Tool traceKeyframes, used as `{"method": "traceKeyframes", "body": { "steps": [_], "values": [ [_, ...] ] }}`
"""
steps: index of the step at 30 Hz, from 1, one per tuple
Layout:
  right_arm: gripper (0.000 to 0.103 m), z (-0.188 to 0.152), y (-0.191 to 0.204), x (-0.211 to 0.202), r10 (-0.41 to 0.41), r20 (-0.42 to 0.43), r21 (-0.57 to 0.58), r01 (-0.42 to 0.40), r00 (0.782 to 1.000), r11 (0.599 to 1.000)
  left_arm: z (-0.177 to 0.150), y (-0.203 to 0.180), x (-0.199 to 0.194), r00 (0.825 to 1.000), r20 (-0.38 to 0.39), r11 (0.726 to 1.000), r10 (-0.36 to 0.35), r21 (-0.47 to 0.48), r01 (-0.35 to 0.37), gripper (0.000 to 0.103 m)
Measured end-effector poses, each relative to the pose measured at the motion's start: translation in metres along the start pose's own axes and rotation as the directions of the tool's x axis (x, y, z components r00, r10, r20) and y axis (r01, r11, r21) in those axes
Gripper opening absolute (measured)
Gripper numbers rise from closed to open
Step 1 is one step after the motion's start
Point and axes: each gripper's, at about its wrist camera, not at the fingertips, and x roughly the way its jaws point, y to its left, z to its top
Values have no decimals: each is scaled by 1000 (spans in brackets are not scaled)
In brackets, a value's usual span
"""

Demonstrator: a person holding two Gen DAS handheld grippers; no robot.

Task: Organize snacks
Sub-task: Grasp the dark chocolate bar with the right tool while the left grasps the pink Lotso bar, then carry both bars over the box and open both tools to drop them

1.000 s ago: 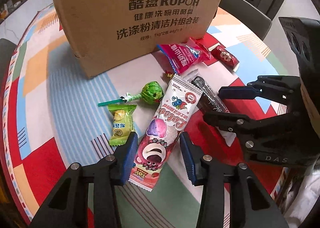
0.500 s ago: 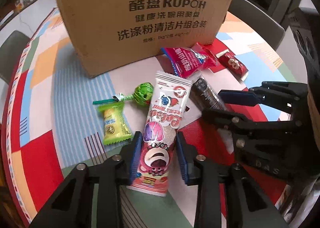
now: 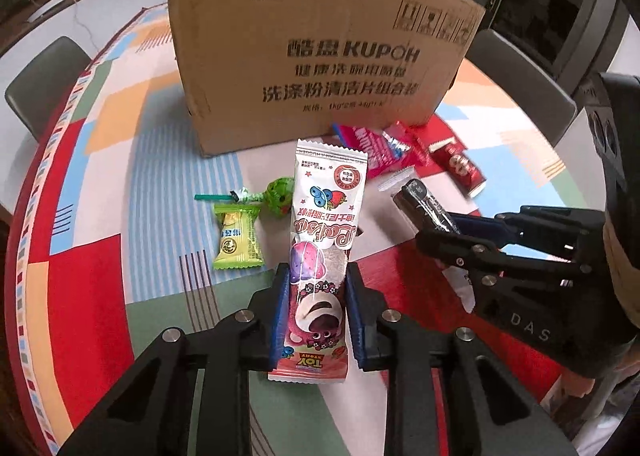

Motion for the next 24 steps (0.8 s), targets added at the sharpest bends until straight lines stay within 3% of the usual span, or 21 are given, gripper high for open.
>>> {"method": "traceKeyframes", "body": {
  "steps": [14,24],
  "values": [
    [20,12,0,-45,25,109,-16,-23,994,1000,17,-6,-41,991,131,999,11,-42,-5,26],
    [20,34,-5,-89,22,238,-19,-18,971,1000,45,-18,-75,974,226,1000,19,-22,-14,26]
  ]
}}
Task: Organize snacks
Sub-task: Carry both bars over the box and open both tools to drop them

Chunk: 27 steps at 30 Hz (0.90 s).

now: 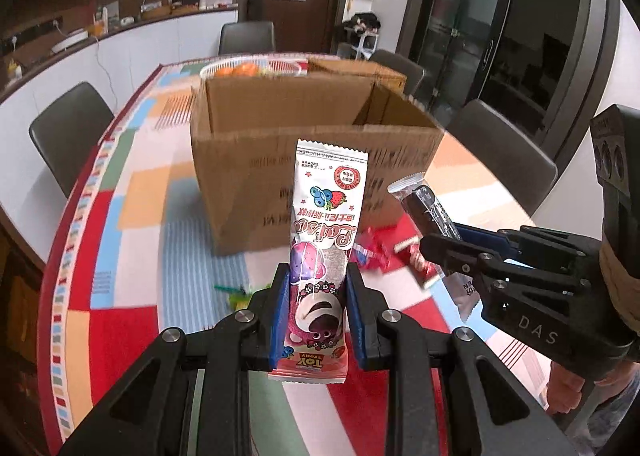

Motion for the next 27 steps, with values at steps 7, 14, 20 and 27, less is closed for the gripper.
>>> {"method": "traceKeyframes", "body": {
  "steps": [7,14,20,27],
  "values": [
    [18,31,-3,-17,-14,95,2,14,995,1000,33,-5,-14,998,65,1000,5,16,-6,26],
    [15,55,-8,-18,-3,112,6,2,994,1000,47,-3,-11,997,79,1000,6,3,-7,26],
    [15,53,-15,-8,0,85,14,-1,996,1000,47,-5,-6,997,72,1000,5,-1,-5,26],
    [15,45,-27,1,3,55,47,-6,998,999,42,-11,-2,997,72,1000,-3,5,3,26]
  ]
}}
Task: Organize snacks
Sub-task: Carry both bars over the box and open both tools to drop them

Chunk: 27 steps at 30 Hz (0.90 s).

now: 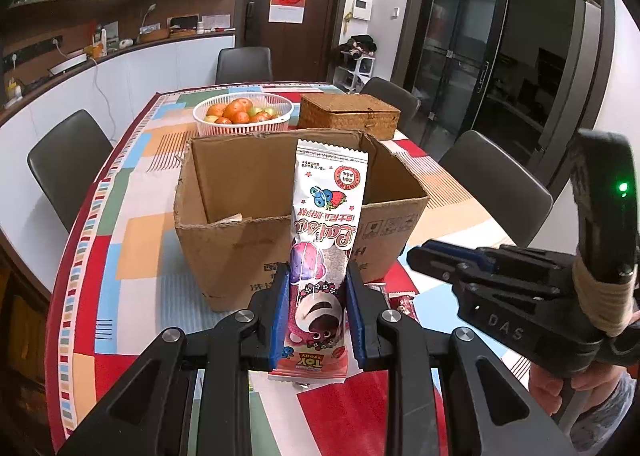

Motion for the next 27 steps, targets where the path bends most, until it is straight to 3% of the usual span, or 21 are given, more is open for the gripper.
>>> {"method": "traceKeyframes", "body": {
  "steps": [8,17,21,24,26,27],
  "values": [
    [15,2,-4,6,-7,-9,7,7,1000,1000,17,5,8,1000,-7,1000,2,-1,-2,26],
    [15,52,-4,10,-31,9,-7,31,999,999,71,21,41,998,-59,1000,2,-23,-3,26],
    [15,70,-6,18,-47,5,0,47,999,999,93,25,56,997,-59,999,47,-15,-48,28],
    [15,79,-5,21,-64,7,1,64,998,998,101,27,65,994,-70,996,84,-8,-85,40],
    [15,82,-5,23,-70,6,10,69,998,998,101,27,63,990,-57,992,127,-7,-128,55],
    [15,84,-5,24,-74,4,12,74,997,997,98,27,58,991,-42,992,129,-7,-129,55]
  ]
}}
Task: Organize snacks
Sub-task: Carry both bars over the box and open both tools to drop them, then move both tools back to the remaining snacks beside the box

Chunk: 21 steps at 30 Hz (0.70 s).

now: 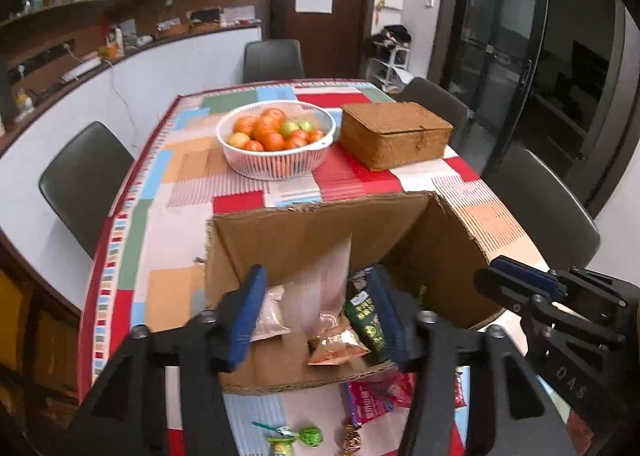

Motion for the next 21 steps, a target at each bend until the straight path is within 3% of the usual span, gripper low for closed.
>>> {"method": "traceKeyframes", "body": {
  "steps": [2,5,16,21],
  "values": [
    [16,0,-2,-1,2,1,8,-2,1000,1000,-7,-1,-8,1000,11,1000,-3,4,3,58],
    [25,-5,-3,-5,-1,10,2,1,1000,1000,-19,-1,-19,1000,27,1000,-1,0,1,58],
    [25,-48,3,-32,-13,58,-54,16,998,998,-74,-11,-56,997,80,1000,-1,-6,2,58],
    [25,-64,-3,-40,-16,68,-32,18,998,999,-93,-20,-59,998,62,1000,-11,-4,11,58]
  ]
}}
